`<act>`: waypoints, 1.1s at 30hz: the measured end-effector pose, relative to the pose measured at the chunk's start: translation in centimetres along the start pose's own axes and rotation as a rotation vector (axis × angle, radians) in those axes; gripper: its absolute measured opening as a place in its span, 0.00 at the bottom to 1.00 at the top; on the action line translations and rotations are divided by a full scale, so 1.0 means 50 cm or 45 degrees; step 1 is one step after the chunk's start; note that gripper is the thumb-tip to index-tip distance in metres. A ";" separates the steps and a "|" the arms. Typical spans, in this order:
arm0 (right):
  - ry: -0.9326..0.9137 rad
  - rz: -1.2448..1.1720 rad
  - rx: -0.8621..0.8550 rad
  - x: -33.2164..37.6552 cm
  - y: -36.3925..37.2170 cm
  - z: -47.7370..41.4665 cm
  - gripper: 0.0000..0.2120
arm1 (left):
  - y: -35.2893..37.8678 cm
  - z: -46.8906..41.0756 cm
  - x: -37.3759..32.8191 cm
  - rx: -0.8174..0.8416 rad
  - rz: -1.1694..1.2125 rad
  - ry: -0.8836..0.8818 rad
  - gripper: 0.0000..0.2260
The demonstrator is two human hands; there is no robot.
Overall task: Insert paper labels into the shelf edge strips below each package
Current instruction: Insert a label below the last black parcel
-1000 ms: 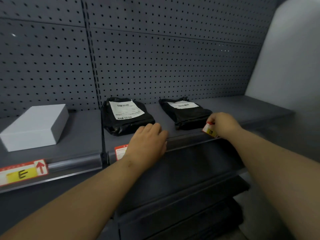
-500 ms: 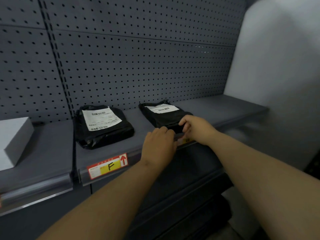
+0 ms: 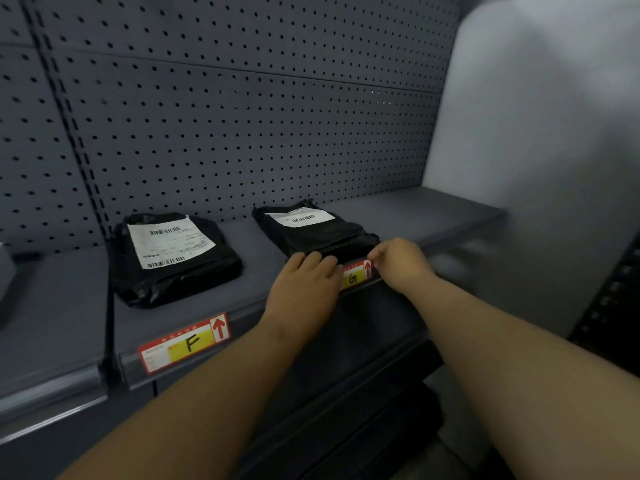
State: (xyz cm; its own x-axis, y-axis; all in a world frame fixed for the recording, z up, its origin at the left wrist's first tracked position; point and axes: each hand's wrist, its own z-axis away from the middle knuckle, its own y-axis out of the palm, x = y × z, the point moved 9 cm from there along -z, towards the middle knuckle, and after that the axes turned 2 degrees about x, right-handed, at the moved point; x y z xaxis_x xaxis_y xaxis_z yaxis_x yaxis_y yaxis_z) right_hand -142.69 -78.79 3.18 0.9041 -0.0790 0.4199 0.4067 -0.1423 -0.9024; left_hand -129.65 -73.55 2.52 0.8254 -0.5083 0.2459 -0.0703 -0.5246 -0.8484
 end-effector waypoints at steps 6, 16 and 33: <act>0.013 0.099 0.083 0.006 0.005 0.003 0.13 | 0.028 0.006 0.012 0.139 -0.136 0.056 0.25; 0.001 0.085 0.027 0.010 -0.001 0.009 0.12 | 0.013 0.013 0.019 0.142 -0.130 0.006 0.24; -0.377 -0.057 -0.130 0.302 0.024 0.175 0.14 | -0.211 0.307 0.229 0.056 -0.217 -0.611 0.15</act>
State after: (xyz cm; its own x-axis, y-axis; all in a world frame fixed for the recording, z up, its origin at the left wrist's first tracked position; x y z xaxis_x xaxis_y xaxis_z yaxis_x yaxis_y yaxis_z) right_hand -127.41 -71.50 7.57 0.8907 0.2180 0.3990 0.4451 -0.2385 -0.8632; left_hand -110.86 -63.36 7.11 0.9881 -0.0417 0.1478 0.1024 -0.5383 -0.8365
